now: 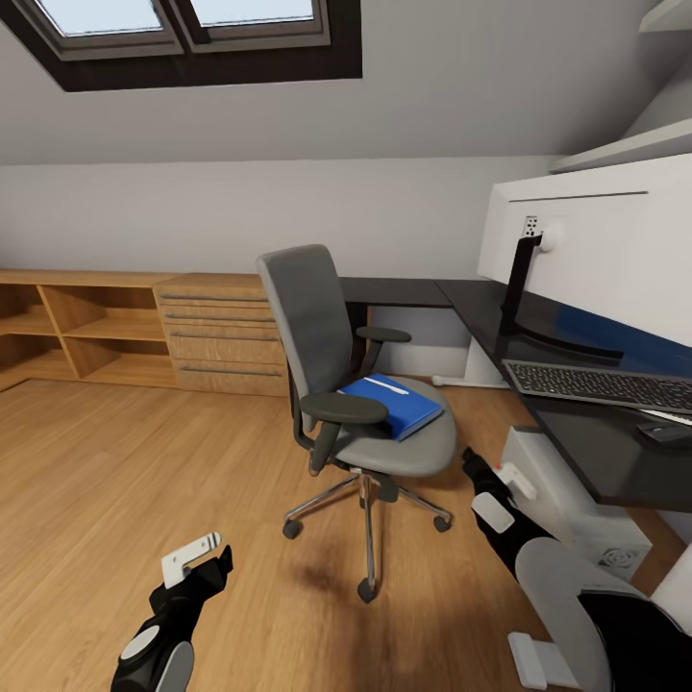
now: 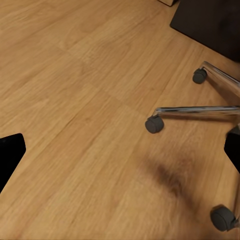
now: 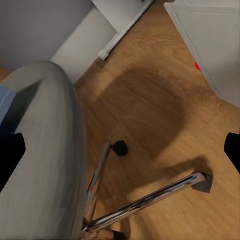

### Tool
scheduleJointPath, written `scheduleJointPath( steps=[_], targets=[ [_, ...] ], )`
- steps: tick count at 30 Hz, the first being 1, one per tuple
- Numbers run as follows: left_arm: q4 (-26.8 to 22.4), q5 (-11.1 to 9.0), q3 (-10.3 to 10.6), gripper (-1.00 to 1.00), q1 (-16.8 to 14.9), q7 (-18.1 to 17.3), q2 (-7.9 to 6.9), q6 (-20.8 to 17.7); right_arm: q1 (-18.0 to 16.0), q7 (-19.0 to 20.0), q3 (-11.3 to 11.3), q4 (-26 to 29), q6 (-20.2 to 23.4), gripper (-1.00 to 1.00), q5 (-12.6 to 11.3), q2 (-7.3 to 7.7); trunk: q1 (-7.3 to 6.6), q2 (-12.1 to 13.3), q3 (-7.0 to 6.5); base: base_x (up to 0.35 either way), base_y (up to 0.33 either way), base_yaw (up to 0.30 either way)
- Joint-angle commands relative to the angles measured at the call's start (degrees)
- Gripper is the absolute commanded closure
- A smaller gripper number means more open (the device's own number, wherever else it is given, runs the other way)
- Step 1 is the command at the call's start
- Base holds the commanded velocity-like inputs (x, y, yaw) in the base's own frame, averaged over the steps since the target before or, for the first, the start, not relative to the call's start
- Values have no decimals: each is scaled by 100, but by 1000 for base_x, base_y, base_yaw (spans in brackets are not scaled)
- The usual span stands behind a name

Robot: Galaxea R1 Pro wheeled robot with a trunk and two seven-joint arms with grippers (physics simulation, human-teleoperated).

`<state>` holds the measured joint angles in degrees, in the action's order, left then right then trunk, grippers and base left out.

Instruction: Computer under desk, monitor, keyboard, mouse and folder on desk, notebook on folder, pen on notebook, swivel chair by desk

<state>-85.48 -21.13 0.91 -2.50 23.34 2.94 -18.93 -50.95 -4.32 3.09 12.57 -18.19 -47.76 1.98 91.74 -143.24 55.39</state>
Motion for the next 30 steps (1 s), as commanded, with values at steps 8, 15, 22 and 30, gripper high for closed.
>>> scheduleJointPath(
  steps=[8,15,22,30],
  targets=[
    [-1,-33,187,-100,-4,39,-9,-21,-3,369,23,-269,49,-100,-73,-84,-1,-2,6,8,0,0],
    [4,-31,267,-100,-2,39,-21,-23,-3,353,66,-317,62,-100,-92,-84,-1,-2,6,170,0,0],
    [4,-31,294,-100,-2,39,-18,-23,-3,341,85,-324,268,-100,-101,-59,-1,-2,6,141,0,0],
    [94,-31,407,-100,-3,39,-20,-23,-3,337,109,-325,452,-100,-102,-43,-1,-2,6,163,0,0]
  ],
)
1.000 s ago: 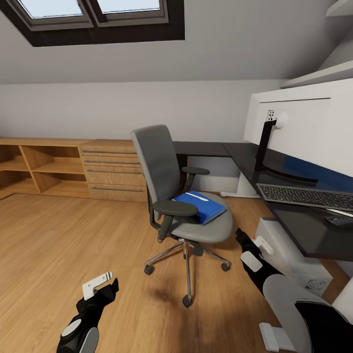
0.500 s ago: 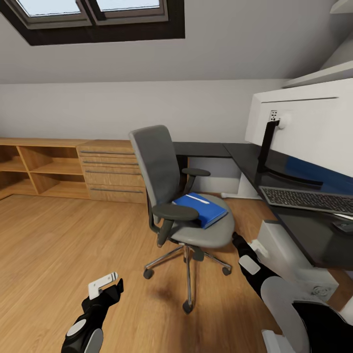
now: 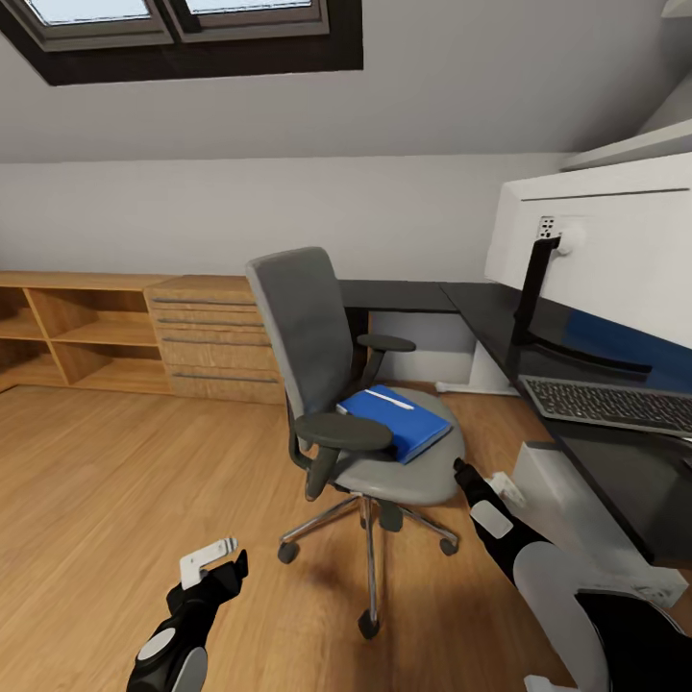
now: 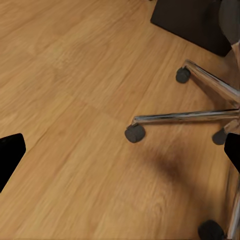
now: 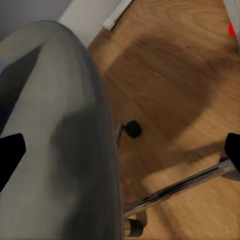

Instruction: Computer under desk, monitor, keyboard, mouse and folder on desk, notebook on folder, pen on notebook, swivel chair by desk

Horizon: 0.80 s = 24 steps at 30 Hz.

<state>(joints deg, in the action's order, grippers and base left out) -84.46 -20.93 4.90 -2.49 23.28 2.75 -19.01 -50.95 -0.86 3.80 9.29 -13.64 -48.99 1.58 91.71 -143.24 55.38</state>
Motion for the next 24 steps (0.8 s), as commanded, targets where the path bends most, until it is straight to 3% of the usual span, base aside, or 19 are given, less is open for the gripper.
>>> scheduleJointPath(
  steps=[1,12,24],
  targets=[
    [-6,-51,10,-100,-3,45,-2,-15,-3,-7,45,3,7,-100,21,-2,1,-2,6,216,0,0],
    [14,-51,19,-100,-4,45,-3,-15,-3,-8,102,-2,46,-100,21,50,1,-2,6,124,0,0],
    [18,-51,19,-100,-3,45,-3,-15,-3,31,103,5,55,-100,12,9,1,-2,6,22,0,0]
  ],
)
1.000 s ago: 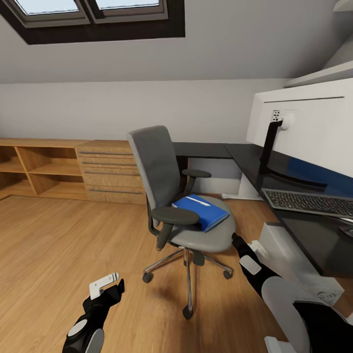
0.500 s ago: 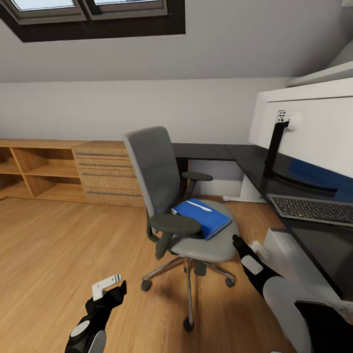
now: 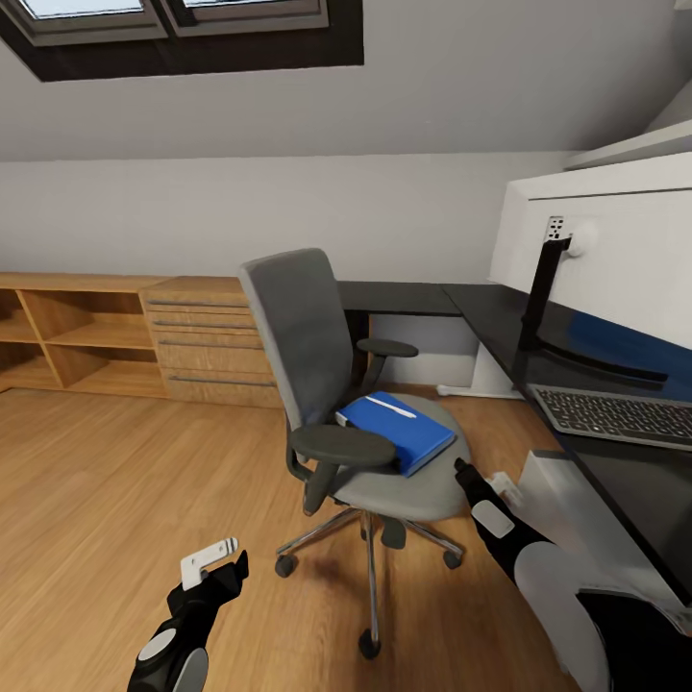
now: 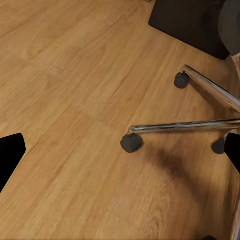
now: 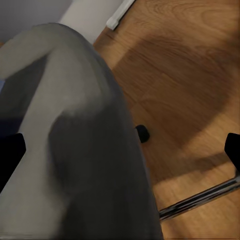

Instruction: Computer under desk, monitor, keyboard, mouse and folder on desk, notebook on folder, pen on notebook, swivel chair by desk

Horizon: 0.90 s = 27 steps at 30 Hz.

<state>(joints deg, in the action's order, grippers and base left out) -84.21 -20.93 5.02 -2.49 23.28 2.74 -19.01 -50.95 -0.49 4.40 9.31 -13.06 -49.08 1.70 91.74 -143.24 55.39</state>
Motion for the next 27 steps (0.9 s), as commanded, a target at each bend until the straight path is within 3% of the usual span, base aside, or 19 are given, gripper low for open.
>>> scheduleJointPath(
  steps=[1,14,27],
  targets=[
    [-8,-52,7,-100,-4,45,-1,-15,-3,-5,44,2,4,-100,22,-7,-1,-2,6,0,0,0],
    [1,-52,7,-100,-4,45,-4,-15,6,13,44,0,58,-100,22,-33,-1,-2,6,0,0,79],
    [9,-52,13,-100,-4,45,-1,-19,6,14,44,7,53,-100,22,-30,-1,-2,6,0,0,259]
  ],
)
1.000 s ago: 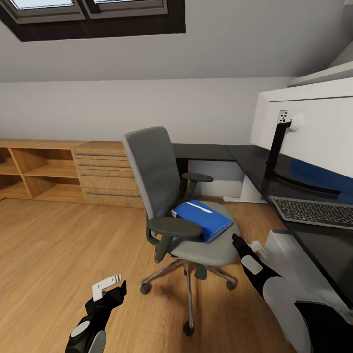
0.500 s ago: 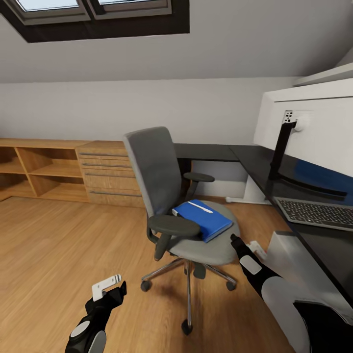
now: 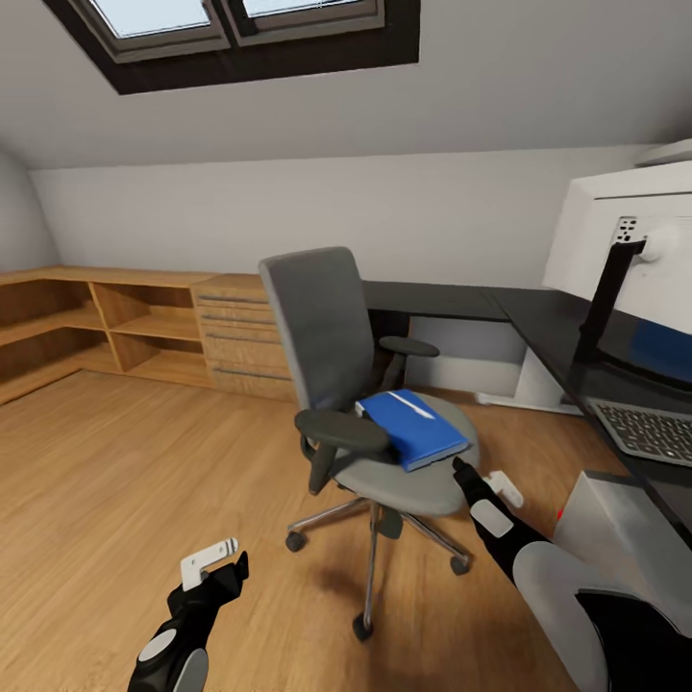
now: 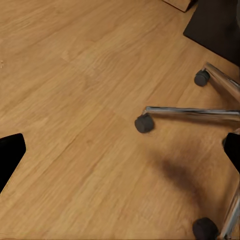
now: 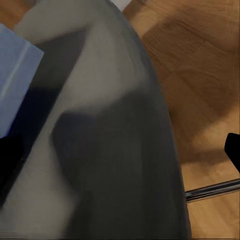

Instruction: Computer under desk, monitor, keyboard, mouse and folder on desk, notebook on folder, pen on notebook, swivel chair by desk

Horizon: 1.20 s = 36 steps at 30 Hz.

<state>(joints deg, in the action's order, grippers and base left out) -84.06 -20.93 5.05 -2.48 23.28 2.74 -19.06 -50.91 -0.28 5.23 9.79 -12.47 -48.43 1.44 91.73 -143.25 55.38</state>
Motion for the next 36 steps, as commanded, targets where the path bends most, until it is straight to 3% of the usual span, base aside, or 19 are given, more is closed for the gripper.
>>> scheduleJointPath(
  steps=[1,17,36],
  targets=[
    [-5,-51,11,-100,-5,45,-1,-15,2,-7,-40,-38,-6,-100,-44,-4,0,-1,7,0,0,204],
    [91,-44,22,-100,-7,45,6,-13,2,-19,-31,5,-10,-100,-37,35,0,-1,7,16,0,15],
    [114,-42,22,-100,-6,45,2,-10,2,-17,-31,-10,-31,-100,-35,15,0,-1,7,254,0,0]
  ],
)
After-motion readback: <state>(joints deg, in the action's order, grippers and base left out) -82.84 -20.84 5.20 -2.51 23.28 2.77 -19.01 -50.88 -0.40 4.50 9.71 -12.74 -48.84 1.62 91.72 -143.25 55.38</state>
